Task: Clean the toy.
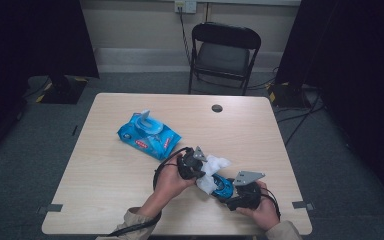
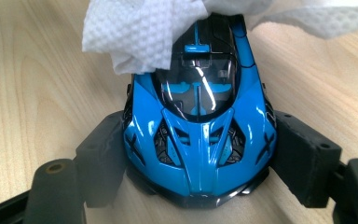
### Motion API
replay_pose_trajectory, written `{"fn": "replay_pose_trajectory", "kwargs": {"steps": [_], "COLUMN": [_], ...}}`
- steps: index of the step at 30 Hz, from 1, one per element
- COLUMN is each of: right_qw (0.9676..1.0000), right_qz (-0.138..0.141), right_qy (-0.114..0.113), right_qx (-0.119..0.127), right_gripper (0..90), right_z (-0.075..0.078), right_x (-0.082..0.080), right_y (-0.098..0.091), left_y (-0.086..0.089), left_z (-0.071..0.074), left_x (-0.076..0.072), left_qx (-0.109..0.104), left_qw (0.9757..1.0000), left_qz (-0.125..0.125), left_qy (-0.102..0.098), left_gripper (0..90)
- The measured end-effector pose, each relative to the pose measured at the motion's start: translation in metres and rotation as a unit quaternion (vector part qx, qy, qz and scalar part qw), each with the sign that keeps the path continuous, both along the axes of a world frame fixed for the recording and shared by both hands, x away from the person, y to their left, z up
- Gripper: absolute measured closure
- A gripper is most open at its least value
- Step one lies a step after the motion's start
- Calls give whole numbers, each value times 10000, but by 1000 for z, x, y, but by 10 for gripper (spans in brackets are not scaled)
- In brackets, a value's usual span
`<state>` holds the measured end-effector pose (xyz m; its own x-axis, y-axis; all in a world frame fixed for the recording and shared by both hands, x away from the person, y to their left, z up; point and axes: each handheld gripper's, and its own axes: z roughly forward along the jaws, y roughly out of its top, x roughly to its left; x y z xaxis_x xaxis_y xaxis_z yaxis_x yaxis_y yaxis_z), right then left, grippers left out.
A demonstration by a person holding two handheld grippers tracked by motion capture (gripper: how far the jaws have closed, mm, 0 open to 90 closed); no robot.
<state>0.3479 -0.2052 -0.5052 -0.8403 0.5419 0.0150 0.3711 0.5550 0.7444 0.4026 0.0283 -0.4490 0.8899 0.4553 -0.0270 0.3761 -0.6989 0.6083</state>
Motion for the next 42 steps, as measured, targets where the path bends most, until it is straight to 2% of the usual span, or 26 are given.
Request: {"fn": "replay_pose_trajectory", "kwargs": {"steps": [3, 16, 22, 24, 30, 35, 40, 42], "right_qw": [10000, 10000, 10000, 10000, 10000, 10000, 10000, 10000], "right_qz": [1, 1, 0, 1, 1, 2, 2, 2], "right_qy": [-2, 1, 1, 1, 0, 1, 0, 1], "right_qx": [-1, 1, -1, -1, 0, 0, -1, -1], "right_gripper": [250, 250, 250, 250, 249, 250, 250, 250], "right_z": [0, 0, 0, 0, 0, 0, 0, 0], "right_x": [0, 0, 0, 0, 0, 0, 0, 0], "right_y": [0, 0, 0, 0, 0, 0, 0, 0], "left_y": [5, 23, 32, 36, 46, 47, 52, 53], "left_z": [-1, 0, 2, 2, -3, -7, -10, -11], "left_x": [2, 3, 2, 2, 2, 0, -1, -2], "left_qx": [-101, -229, -178, -101, -128, -208, -127, -164], "left_qw": [9998, 9994, 9995, 9995, 9992, 9989, 9989, 9989], "left_qz": [81, 193, 233, 261, 346, 391, 396, 400], "left_qy": [125, 155, 135, 123, 169, 179, 195, 206], "left_gripper": [867, 868, 868, 868, 869, 869, 869, 870]}}
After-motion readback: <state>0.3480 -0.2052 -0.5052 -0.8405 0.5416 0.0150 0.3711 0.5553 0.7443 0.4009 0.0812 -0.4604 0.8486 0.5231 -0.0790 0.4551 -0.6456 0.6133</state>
